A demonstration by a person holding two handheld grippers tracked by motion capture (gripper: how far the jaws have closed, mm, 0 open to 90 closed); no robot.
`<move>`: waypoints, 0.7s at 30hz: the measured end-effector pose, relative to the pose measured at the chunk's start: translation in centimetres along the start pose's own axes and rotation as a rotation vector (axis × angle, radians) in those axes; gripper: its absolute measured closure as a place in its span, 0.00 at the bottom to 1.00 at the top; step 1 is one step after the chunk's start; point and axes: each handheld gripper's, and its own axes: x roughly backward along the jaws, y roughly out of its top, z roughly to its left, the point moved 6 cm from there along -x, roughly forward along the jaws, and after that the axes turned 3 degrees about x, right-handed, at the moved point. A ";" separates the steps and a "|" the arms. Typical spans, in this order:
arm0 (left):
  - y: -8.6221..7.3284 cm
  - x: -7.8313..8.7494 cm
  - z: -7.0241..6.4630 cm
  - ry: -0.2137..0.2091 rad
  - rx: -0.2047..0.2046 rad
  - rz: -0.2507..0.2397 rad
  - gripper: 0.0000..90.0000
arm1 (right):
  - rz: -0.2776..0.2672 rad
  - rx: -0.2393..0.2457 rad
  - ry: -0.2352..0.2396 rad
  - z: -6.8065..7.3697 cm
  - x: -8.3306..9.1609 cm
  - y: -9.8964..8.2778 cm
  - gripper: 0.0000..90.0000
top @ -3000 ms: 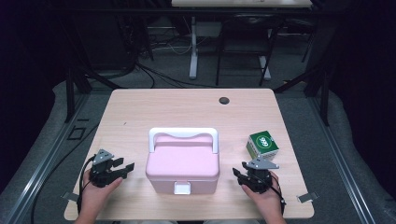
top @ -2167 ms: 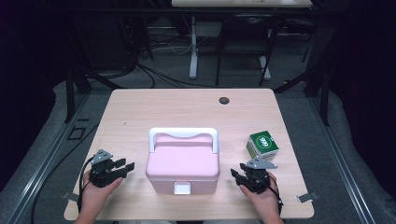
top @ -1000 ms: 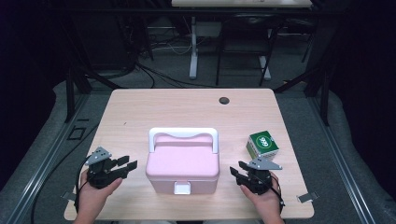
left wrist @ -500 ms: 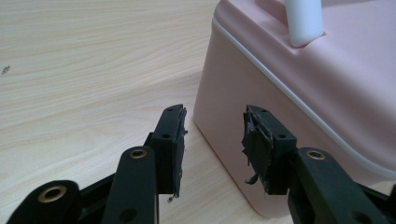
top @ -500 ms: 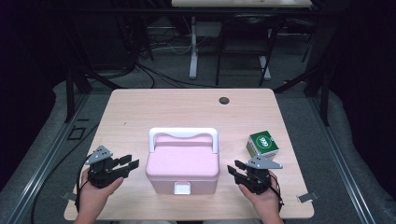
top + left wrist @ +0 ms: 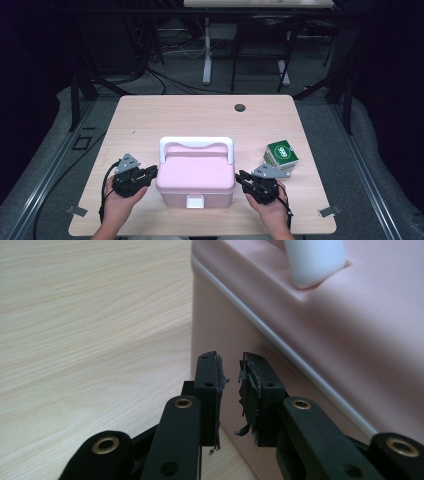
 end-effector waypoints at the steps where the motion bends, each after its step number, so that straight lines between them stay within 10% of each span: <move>1: 0.0 0.0 0.0 0.000 0.000 0.000 0.88 | -0.003 -0.001 -0.012 0.0 0.0 0.0 0.82; 21: -0.3 -0.3 -1.2 -0.029 -0.002 -0.007 1.00 | -0.041 -0.020 -0.018 0.6 0.3 0.0 0.99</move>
